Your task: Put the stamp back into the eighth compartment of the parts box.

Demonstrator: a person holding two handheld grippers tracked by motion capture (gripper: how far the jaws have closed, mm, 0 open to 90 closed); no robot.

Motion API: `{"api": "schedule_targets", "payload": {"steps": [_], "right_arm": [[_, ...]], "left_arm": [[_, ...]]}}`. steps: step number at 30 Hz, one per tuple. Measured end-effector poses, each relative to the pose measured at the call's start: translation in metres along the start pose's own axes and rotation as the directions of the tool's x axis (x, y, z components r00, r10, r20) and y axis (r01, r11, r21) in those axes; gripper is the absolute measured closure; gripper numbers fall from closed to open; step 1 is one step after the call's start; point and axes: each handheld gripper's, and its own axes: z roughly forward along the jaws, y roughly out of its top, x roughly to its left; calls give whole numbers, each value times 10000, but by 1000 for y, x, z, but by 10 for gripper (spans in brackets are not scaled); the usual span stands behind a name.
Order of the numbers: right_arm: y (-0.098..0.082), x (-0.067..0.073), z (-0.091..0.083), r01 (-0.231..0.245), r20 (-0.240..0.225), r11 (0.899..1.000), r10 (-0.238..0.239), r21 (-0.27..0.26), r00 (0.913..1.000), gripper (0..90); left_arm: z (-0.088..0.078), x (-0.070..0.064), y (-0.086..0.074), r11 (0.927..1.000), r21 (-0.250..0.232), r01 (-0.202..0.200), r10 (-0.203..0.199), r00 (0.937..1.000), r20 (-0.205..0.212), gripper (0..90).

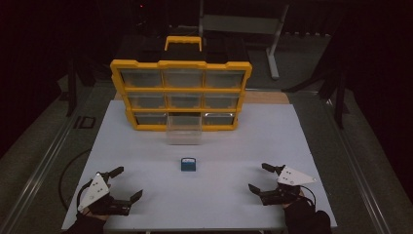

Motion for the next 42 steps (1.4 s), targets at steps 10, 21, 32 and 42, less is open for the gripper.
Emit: {"api": "schedule_targets", "payload": {"steps": [10, 21, 32, 42], "right_arm": [[0, 0, -1, 34, 24, 10000, -34, -23, 10000, 104], [0, 1, 0, 117, -4, 9999, -117, -40, 9999, 104], [0, 1, 0, 85, 11, 9999, -85, -63, 10000, 104], [1, 1, 1, 28, 34, 9999, -28, -109, 10000, 105]], "left_arm": [[1, 0, 0, 10000, 2, -13, 13, 10000, 62, 2], [2, 1, -1, 9999, 70, 99, -100, 9998, 147, 2], [3, 3, 0, 9996, 141, 248, -252, 9994, 245, 1], [5, 4, 30, 10000, 34, 1, -3, 9992, 394, 2]]}}
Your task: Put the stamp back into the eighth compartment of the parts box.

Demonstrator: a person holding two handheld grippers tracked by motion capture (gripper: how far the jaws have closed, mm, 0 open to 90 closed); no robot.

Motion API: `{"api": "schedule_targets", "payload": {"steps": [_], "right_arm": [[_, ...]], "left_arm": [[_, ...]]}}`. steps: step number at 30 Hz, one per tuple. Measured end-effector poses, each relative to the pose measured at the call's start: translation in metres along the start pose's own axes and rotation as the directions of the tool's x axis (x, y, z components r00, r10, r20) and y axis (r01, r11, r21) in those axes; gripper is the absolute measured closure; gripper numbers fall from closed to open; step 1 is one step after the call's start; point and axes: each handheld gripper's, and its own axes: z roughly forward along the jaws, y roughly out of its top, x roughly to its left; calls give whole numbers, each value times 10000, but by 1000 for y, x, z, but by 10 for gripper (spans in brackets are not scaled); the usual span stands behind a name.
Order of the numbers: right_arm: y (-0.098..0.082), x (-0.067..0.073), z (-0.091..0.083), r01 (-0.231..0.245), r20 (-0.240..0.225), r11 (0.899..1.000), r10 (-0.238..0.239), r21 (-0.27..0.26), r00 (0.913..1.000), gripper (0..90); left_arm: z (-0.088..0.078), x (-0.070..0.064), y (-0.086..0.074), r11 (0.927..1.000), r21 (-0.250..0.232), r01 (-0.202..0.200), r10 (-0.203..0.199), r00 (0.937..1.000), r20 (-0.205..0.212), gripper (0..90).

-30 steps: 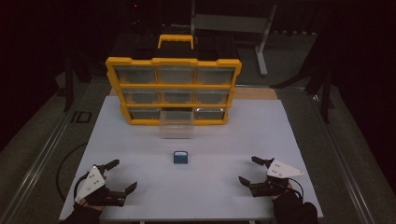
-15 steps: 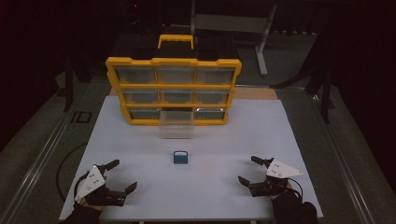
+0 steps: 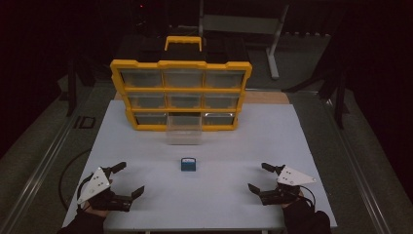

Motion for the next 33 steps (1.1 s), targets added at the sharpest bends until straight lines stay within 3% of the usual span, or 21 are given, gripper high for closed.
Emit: {"api": "schedule_targets", "payload": {"steps": [5, 7, 12, 19, 33], "right_arm": [[0, 0, 0, -42, 39, 10000, 42, -10, 10000, 105], [0, 0, 0, -37, 17, 10000, 37, -36, 10000, 105], [0, 1, 0, -23, -3, 10000, 23, 0, 10000, 105], [0, 0, 0, -53, -10, 10000, 53, -19, 10000, 105], [0, 1, 0, -43, -52, 10000, 43, -4, 10000, 105]], "left_arm": [[1, 2, 10, 9999, -104, -58, 59, 10000, 36, 2], [3, 5, 25, 9996, -151, -234, 236, 9996, 153, 2], [7, 7, 39, 9989, -113, -465, 469, 9982, 373, 2], [12, 10, 55, 9987, -215, -455, 467, 9970, 615, 2], [35, 6, 79, 9954, -206, -938, 960, 9816, 1648, 2]]}}
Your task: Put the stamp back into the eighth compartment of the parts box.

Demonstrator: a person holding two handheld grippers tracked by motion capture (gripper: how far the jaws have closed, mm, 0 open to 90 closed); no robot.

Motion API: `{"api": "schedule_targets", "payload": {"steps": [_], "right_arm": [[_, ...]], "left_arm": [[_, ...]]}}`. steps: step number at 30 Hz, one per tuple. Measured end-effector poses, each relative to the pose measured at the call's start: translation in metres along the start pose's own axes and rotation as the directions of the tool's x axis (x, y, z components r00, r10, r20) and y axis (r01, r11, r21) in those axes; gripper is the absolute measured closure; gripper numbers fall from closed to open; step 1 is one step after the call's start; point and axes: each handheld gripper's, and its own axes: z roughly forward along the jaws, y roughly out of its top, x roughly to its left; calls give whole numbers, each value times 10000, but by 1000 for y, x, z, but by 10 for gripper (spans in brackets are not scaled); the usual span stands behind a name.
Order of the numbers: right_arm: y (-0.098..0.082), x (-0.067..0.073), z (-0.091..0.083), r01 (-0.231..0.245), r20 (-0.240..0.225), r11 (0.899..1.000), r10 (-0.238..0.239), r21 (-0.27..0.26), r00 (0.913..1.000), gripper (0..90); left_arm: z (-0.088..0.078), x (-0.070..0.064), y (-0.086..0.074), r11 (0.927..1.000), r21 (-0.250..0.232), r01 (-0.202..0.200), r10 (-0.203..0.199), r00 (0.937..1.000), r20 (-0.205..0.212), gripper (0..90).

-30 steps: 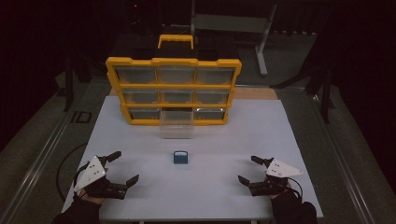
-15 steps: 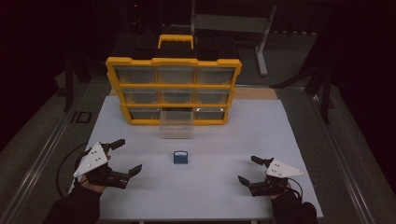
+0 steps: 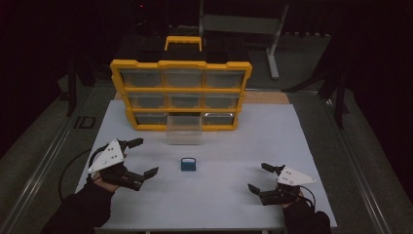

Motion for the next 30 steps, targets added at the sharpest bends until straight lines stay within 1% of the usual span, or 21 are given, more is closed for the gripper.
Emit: {"api": "schedule_targets", "payload": {"steps": [1, 7, 11, 16, 18, 19, 21, 22, 26, 29, 30], "right_arm": [[0, 0, 0, 10, -6, 10000, -10, 7, 10000, 105], [0, 0, 1, 55, -49, 10000, -55, 32, 10000, 105], [0, 1, 1, 41, -57, 10000, -41, 47, 10000, 105], [0, 1, 0, 32, -50, 10000, -32, 38, 10000, 105], [0, 0, 0, 25, -56, 10000, -25, 38, 10000, 105], [0, 0, 0, 19, -60, 10000, -19, 44, 10000, 105], [0, 0, 0, 17, -73, 10000, -17, 44, 10000, 105], [0, 1, 0, 42, -61, 10000, -41, 72, 10000, 105], [0, 1, 0, 74, -80, 10000, -73, 40, 9999, 105], [0, 1, 0, 30, -95, 10000, -29, 50, 10000, 105], [0, 1, 0, 23, -96, 10000, -22, 56, 10000, 105]], "left_arm": [[5, 0, 1, 10000, -70, 34, -33, 9997, 253, 2], [18, -1, 6, 10000, -4, -51, 51, 9970, 775, 2], [26, -1, 6, 9998, -162, 109, -94, 9957, 917, 2], [39, -3, 3, 9998, -111, 133, -119, 9933, 1154, 2], [41, -4, 3, 9998, -124, 136, -120, 9927, 1198, 2], [46, -4, 3, 9996, -165, 213, -188, 9896, 1425, 3], [46, -4, 3, 9996, -165, 213, -188, 9896, 1425, 2], [54, -4, 2, 9994, -228, 244, -199, 9835, 1798, 2], [64, -4, -1, 9998, -1, 178, -175, 9796, 2002, 2], [71, -5, -3, 9995, 239, 201, -249, 9752, 2198, 2], [74, -4, -4, 9997, 202, 149, -191, 9731, 2294, 2]]}}
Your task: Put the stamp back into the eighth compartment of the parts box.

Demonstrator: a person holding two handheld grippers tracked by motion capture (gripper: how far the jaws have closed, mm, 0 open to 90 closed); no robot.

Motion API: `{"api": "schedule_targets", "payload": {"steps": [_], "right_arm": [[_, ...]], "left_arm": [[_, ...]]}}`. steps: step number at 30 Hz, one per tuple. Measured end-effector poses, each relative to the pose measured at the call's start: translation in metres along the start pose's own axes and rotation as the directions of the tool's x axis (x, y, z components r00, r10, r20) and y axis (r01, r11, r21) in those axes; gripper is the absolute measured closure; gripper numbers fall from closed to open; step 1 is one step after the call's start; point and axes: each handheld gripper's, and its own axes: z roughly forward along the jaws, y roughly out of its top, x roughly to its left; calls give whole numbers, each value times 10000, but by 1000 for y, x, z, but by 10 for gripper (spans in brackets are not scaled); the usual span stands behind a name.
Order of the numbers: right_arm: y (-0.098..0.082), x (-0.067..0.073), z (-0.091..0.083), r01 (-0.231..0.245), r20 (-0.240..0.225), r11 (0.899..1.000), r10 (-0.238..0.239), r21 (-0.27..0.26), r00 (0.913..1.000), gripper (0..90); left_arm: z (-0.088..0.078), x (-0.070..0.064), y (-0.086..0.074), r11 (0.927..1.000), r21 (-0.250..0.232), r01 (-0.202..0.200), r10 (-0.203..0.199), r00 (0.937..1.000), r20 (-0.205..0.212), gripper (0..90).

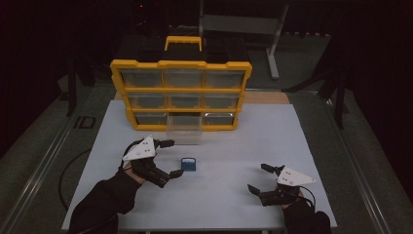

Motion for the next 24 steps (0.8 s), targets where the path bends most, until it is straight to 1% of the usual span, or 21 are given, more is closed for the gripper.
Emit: {"api": "schedule_targets", "payload": {"steps": [3, 4, 5, 7, 8, 11, 13, 14, 15, 16, 17, 18, 20, 21, 22, 24], "right_arm": [[0, 0, 0, 32, -15, 10000, -32, 0, 10000, 105], [0, 0, 0, 37, -30, 10000, -37, 4, 10000, 105], [0, 0, 0, 36, -27, 10000, -36, 6, 10000, 105], [0, 0, 0, 40, -27, 10000, -40, 6, 10000, 105], [0, 0, 1, 94, -33, 10000, -94, 28, 10000, 105], [0, 0, 1, 96, -70, 9999, -95, 32, 9999, 105], [0, 0, 1, 101, -72, 9999, -100, 34, 9999, 105], [0, 0, 1, 100, -80, 9999, -99, 37, 9999, 105], [0, 0, 1, 116, -85, 9999, -116, 42, 9999, 105], [0, 0, 1, 119, -93, 9999, -119, 54, 9999, 105], [0, 0, 1, 119, -93, 9999, -119, 54, 9999, 105], [-1, 0, 1, 154, -89, 9998, -153, 83, 9998, 105], [-1, 0, 1, 149, -93, 9999, -148, 84, 9998, 105], [-1, 0, 1, 146, -113, 9999, -145, 86, 9998, 105], [-1, 0, 1, 150, -125, 9998, -149, 92, 9998, 105], [-1, 1, 2, 129, -130, 9999, -128, 81, 9998, 105]], "left_arm": [[3, 2, -1, 10000, 50, 59, -59, 10000, 64, 2], [6, 4, -2, 10000, 54, -68, 67, 9998, 177, 2], [6, 4, -2, 10000, 54, -68, 67, 9998, 177, 2], [10, 7, -3, 9998, 192, -43, 38, 9998, 214, 2], [13, 9, -4, 9994, 327, -129, 118, 9994, 322, 2], [18, 12, -7, 9987, 476, -189, 168, 9989, 448, 2], [19, 13, -9, 9984, 529, -186, 162, 9988, 459, 2], [22, 16, -12, 9982, 601, -31, -3, 9984, 563, 2], [22, 16, -12, 9982, 601, -31, -3, 9984, 563, 2], [26, 19, -16, 9967, 809, -59, 16, 9986, 536, 3], [26, 19, -16, 9967, 809, -59, 16, 9986, 536, 2], [28, 20, -20, 9957, 927, 7, -65, 9981, 619, 2], [28, 20, -20, 9957, 927, 7, -65, 9981, 619, 2], [29, 21, -23, 9950, 998, -77, 3, 9973, 731, 3], [32, 23, -26, 9936, 1130, -27, -60, 9970, 766, 3], [33, 25, -29, 9922, 1247, 6, -112, 9964, 840, 3]]}}
